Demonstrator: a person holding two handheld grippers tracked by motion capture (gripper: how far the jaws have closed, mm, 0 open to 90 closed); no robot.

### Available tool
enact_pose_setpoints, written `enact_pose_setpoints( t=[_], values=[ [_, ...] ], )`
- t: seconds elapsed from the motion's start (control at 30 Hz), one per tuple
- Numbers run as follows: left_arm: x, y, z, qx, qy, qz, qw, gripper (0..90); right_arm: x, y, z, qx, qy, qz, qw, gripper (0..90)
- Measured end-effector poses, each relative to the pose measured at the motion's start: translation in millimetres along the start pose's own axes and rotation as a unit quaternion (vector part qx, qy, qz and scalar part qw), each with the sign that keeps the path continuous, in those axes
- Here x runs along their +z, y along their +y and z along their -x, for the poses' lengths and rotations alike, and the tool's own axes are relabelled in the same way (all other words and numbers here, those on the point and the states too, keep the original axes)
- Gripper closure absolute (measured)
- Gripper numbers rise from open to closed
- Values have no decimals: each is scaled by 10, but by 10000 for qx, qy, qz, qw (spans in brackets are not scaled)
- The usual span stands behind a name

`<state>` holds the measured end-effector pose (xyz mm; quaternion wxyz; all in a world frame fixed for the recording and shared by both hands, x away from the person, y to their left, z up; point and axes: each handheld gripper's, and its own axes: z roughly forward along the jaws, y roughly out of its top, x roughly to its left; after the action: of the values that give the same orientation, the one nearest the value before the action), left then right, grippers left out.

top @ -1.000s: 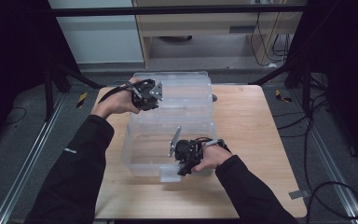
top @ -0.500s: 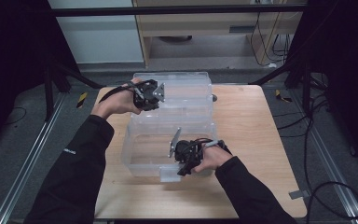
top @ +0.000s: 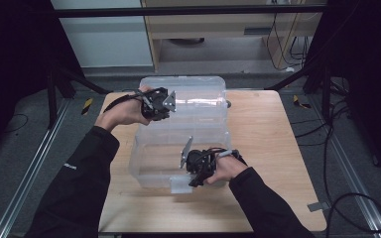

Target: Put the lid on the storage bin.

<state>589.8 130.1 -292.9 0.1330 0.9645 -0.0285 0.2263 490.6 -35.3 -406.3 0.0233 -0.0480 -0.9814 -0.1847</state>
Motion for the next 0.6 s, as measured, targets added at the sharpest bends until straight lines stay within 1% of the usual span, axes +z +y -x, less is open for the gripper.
enact_pose_setpoints(
  t=[0.07, 0.1, 0.13, 0.2, 0.3, 0.33, 0.37, 0.43, 0.47, 0.53, 0.6],
  values=[
    [-23, -2, 23, -42, -28, 6, 10000, 854, 0, 3, -2, -12, -17, -13, 10000, 665],
    [-27, -3, 34, -36, -22, 41, 10000, 855, -1, 4, -5, -6, -1, -13, 10000, 665],
    [-38, -1, 40, -12, -17, 17, 10000, 855, 0, 3, 0, -60, -29, -14, 10000, 665],
    [-54, -3, 63, -8, -13, 38, 10000, 855, -1, 1, -1, -60, -26, -2, 10000, 665],
    [-83, -10, 116, -5, 19, 87, 10000, 855, -3, 2, -4, -24, -21, -26, 10000, 665],
    [-83, -15, 132, -38, 26, 155, 9999, 856, -4, 0, 4, -69, -29, -36, 10000, 665],
    [-96, -12, 137, 9, 36, 140, 9999, 856, -4, 0, 6, -71, -28, -35, 10000, 665],
    [-110, -17, 173, -12, 48, 198, 9998, 856, -5, -2, 3, -42, -17, -41, 10000, 665],
    [-120, -20, 194, -61, 34, 205, 9998, 856, -4, -3, 4, -45, -14, -35, 10000, 665],
    [-132, -21, 215, -53, 42, 228, 9997, 857, -2, -4, 7, -73, -14, -20, 10000, 665],
    [-142, -23, 238, -68, 43, 242, 9997, 857, -6, -6, 3, -48, -10, -46, 10000, 665]
  ],
)
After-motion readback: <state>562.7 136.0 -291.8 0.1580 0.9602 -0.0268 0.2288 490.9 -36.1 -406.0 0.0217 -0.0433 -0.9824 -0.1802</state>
